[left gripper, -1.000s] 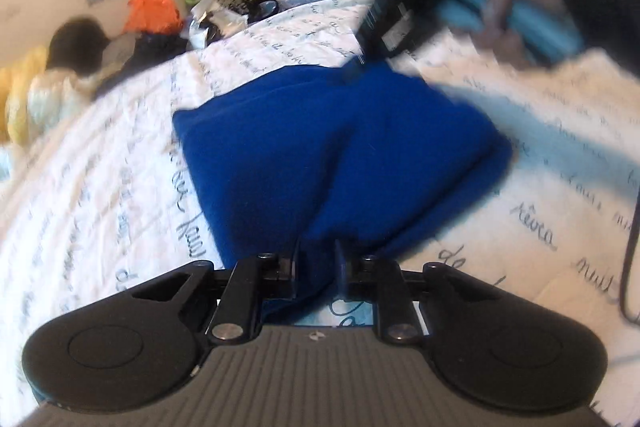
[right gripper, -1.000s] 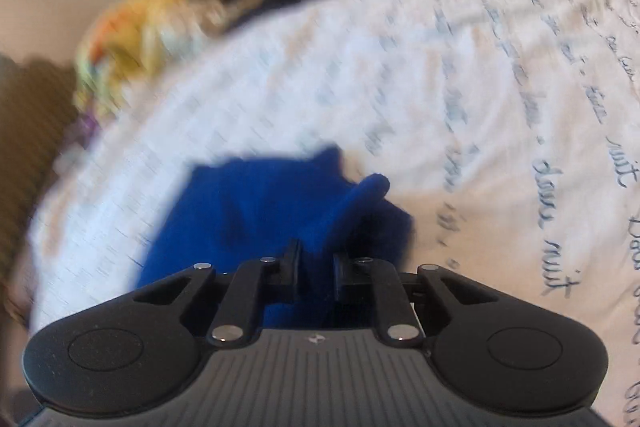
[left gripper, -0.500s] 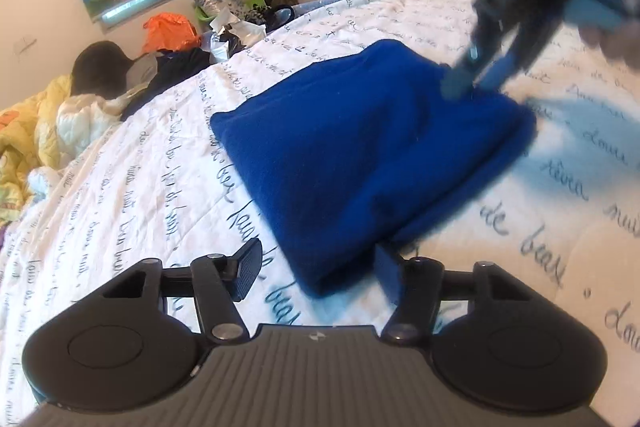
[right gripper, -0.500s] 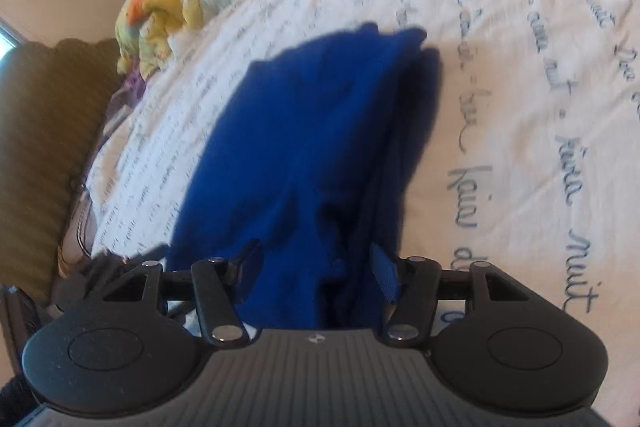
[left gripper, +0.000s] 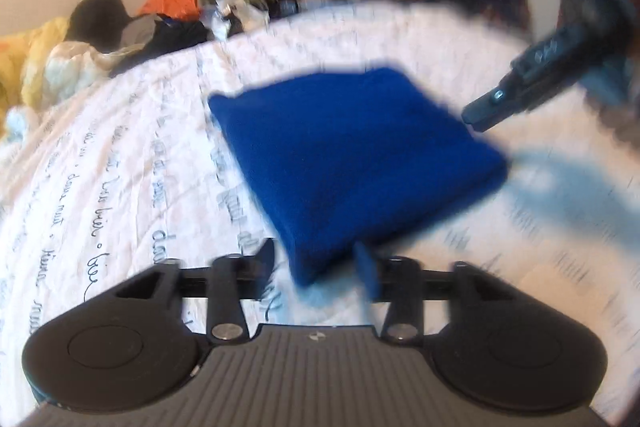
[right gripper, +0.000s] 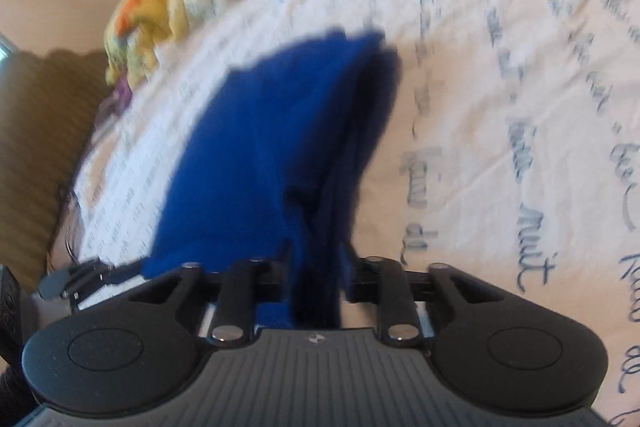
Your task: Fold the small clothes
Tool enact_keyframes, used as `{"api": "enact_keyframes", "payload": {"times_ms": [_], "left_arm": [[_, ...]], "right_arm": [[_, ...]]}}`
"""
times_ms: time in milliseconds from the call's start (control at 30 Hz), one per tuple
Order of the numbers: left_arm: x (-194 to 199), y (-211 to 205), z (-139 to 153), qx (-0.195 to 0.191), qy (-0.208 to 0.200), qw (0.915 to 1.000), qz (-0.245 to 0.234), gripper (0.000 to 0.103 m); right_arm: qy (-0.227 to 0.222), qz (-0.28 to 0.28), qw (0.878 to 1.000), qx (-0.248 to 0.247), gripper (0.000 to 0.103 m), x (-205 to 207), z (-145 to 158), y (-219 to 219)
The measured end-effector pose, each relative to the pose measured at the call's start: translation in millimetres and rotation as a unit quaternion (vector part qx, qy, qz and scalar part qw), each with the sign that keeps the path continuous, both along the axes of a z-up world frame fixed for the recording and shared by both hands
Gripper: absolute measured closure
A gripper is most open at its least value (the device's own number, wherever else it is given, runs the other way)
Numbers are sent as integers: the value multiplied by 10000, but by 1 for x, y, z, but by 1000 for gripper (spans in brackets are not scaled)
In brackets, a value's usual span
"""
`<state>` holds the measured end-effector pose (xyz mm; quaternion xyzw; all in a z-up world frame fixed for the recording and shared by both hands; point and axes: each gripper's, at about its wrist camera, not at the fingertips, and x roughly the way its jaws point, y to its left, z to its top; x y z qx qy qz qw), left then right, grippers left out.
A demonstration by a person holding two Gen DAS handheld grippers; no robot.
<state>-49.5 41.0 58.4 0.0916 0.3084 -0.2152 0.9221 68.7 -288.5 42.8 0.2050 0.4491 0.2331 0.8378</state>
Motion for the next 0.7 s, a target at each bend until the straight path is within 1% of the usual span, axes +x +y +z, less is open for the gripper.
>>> {"api": "enact_keyframes", "payload": {"times_ms": [33,67,100,167,200,233,267,300,333,367,400,433,533,567,600,633,667,700], "left_arm": [[2,2,8,-235,-70,9997,19,47],[6,-2,13,-371,-130,9992,5,47],[14,-12,17,-397,-197,9990,-31,47],[28,-35,14,-314,-260,9989,-216,46],[36,-46,7,-223,-186,9992,-281,43],[47,-58,-5,-21,-3,9996,-291,42],[57,-64,-19,163,223,9994,-207,42],[64,-64,-31,151,352,9992,-127,39],[61,-60,-36,-50,208,9997,-119,37],[58,-57,-39,-121,152,9997,-124,37],[56,-57,-40,-128,127,9998,-110,37],[54,-55,-40,-145,133,9998,-75,37],[49,-48,-31,-214,248,9995,-5,39],[47,-41,-24,-346,280,9990,52,40],[44,-32,-18,-485,263,9984,146,38],[43,-20,-12,-627,272,9972,314,32],[44,-9,-10,-753,373,9952,505,29],[48,3,-11,-950,583,9916,662,27]], "right_arm": [[-297,-108,9995,-22,68,-2,10,-1],[-561,-140,9983,-112,68,-1,20,2],[-753,-96,9969,-191,68,5,28,10],[-842,117,9961,-228,67,31,37,33],[-818,259,9960,-229,61,46,37,46],[-792,360,9954,-390,53,64,33,59],[-770,349,9927,-855,49,82,27,74],[-716,259,9873,-1396,47,97,17,85],[-629,169,9789,-1938,41,111,-1,94],[-859,150,9755,-2019,32,117,-12,93],[-1073,146,9764,-1868,29,118,-19,87],[-1115,120,9777,-1778,29,120,-21,83],[-928,247,9775,-1879,29,122,-14,82],[-795,154,9796,-1841,29,121,-8,81],[-719,-38,9819,-1754,28,114,0,76],[-849,-184,9850,-1488,28,99,11,71],[-1033,-192,9884,-1099,28,81,19,63],[-1069,-123,9913,-762,24,66,22,55]]}}
